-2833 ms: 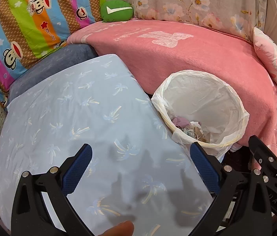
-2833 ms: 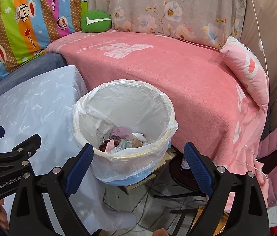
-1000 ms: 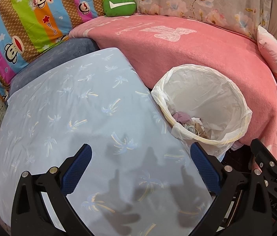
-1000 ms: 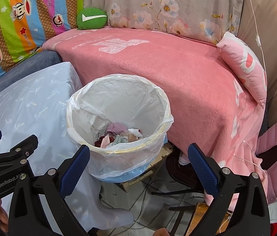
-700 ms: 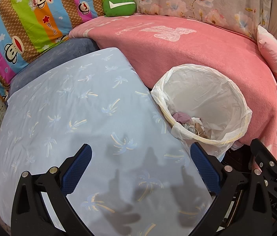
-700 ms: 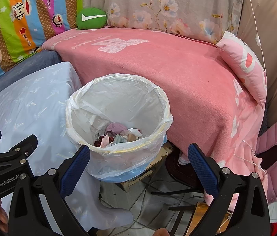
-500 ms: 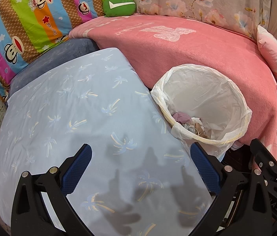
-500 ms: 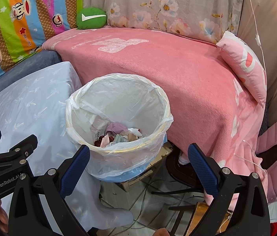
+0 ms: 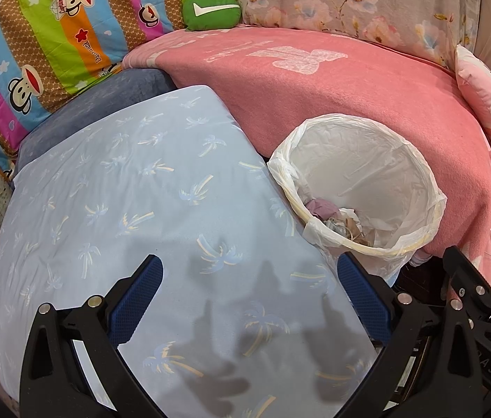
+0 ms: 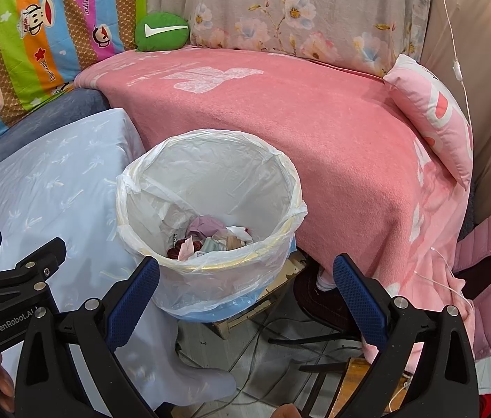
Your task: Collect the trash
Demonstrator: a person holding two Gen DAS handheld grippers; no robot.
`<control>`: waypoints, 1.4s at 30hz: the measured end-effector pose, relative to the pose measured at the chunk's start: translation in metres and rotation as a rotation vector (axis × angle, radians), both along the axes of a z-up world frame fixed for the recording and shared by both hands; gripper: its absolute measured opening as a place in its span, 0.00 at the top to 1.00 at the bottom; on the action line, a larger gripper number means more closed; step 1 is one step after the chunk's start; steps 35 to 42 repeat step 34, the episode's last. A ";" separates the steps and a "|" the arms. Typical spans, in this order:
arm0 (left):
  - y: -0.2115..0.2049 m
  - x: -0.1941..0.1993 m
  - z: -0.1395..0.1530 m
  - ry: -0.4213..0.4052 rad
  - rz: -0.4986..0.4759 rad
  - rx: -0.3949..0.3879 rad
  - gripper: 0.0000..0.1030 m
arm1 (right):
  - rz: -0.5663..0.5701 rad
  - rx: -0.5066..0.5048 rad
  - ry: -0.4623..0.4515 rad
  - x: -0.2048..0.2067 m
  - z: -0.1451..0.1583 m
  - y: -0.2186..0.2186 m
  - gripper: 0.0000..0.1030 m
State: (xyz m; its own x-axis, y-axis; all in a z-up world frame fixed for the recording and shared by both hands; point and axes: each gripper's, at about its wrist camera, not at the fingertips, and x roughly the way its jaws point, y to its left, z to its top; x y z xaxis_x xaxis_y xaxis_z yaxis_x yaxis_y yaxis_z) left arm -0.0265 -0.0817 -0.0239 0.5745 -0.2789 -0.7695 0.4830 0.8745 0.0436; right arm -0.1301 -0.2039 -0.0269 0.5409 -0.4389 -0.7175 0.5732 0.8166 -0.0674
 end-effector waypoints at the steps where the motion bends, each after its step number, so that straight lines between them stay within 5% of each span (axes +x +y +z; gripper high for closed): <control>1: 0.000 0.000 0.000 0.001 0.000 0.000 0.07 | 0.000 0.000 -0.001 0.000 0.000 0.000 0.06; 42: 0.003 0.004 -0.001 -0.002 0.004 0.007 0.07 | -0.009 0.011 0.006 0.000 -0.004 -0.001 0.06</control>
